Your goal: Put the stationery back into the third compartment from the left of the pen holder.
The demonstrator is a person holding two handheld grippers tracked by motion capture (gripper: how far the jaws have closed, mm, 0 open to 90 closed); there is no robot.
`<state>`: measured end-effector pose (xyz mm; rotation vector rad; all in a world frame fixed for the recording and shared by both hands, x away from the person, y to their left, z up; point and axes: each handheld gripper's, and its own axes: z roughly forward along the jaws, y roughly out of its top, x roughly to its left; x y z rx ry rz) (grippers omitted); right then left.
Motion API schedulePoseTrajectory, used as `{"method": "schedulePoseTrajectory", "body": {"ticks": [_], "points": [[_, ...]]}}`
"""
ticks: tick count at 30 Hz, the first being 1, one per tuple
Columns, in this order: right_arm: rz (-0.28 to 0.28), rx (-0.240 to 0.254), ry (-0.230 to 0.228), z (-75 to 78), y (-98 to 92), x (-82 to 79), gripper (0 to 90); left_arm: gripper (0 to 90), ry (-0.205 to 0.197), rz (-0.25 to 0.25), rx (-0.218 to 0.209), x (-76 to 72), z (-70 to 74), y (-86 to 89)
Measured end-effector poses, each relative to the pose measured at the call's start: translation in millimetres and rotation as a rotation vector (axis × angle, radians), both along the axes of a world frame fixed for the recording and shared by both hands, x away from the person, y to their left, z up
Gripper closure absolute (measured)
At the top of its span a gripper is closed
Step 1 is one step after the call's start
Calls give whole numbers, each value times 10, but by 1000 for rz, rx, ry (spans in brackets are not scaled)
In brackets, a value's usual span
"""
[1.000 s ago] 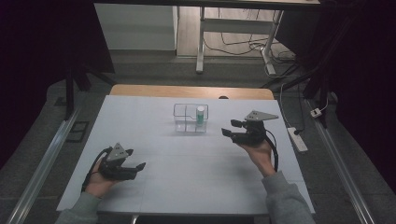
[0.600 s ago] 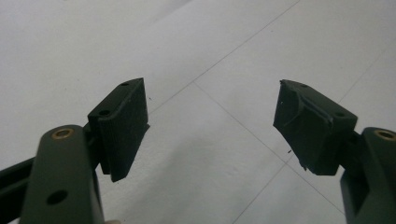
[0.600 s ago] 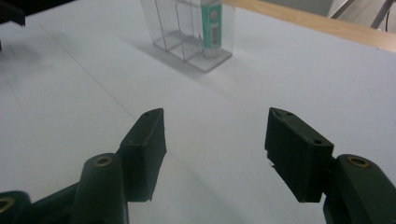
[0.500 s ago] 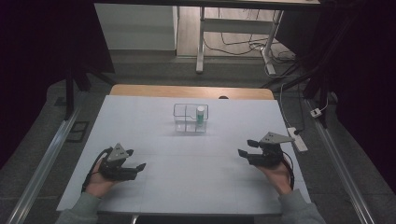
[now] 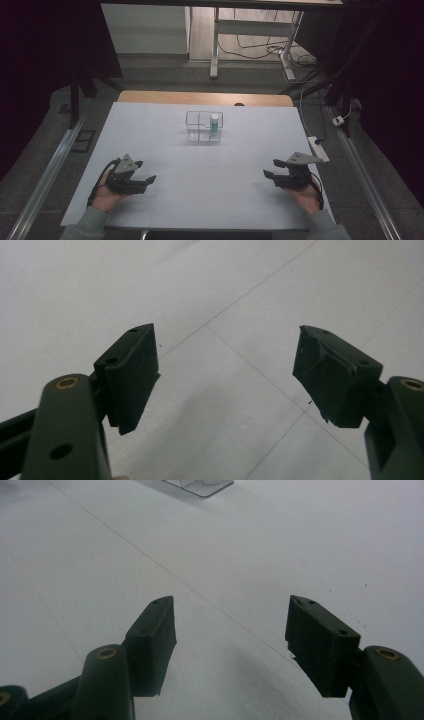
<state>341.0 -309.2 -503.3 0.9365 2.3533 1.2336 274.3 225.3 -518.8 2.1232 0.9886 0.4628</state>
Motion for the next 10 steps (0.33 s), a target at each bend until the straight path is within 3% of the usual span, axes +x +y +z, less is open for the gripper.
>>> {"method": "schedulePoseTrajectory", "body": {"ticks": [10], "points": [[0,3,-8,-7,-6,-2,350,258,1,-2,2,-5,-6,-4]]}}
